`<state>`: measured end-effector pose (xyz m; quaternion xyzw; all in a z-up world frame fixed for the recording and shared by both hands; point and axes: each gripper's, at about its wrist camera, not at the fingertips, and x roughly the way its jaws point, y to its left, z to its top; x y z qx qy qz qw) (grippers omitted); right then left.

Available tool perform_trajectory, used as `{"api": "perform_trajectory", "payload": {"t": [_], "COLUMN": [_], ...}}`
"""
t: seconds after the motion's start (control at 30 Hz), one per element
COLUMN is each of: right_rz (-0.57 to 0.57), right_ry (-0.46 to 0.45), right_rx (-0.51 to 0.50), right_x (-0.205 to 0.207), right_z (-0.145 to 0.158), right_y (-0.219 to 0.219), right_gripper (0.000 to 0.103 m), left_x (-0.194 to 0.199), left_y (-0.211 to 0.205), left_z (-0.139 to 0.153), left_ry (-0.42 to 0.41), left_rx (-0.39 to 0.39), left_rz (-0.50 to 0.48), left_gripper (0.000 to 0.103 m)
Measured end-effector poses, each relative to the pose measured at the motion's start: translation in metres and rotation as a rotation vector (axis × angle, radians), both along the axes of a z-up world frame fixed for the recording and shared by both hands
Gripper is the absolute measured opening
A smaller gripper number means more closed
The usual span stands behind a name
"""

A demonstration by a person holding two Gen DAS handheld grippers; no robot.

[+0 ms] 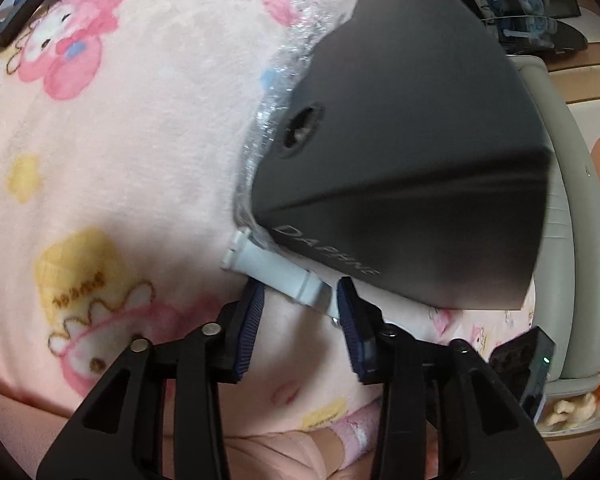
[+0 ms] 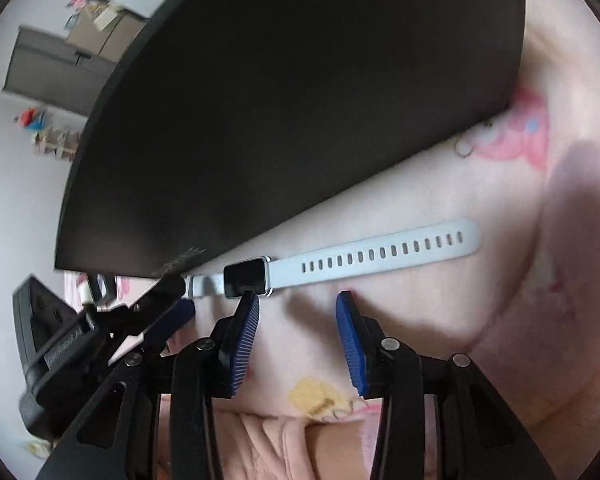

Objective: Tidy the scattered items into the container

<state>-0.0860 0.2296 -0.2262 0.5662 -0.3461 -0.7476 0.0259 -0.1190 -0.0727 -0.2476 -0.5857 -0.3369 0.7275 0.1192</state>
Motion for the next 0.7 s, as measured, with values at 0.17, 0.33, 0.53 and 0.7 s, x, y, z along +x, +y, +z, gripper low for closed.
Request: {"api": "perform_trajectory", "payload": {"t": [0.17, 0.33, 0.53, 0.7], "right_rz": [-0.008, -0.012, -0.017, 0.035], "right_ry": [0.041, 0.084, 0.115, 0.051], "right_rx": [0.024, 0.051, 0.077, 0.096], "right_x": [0.002, 0.004, 0.005, -0.010], "right_z": [0.003, 0.006, 0.008, -0.010], "right_y": [-0.001, -0.001, -0.003, -0.012], "right_gripper": [0.039, 0.019, 0.016, 0.018], "left_x": [-0.002, 0.006, 0.014, 0.004], "left_y": [-0.005, -0.004, -0.018, -0.039], "left_z": [0.001, 0.025, 0.039, 0.019], "left_ry": [0.016, 0.107, 0.129, 0.055], "left_rx": [-0.039, -0.187, -0.263, -0.161], "left_rz": [-0.007, -0.026, -0.023, 0.036], "left_gripper": [0.016, 0.011, 0.014, 0.024]}}
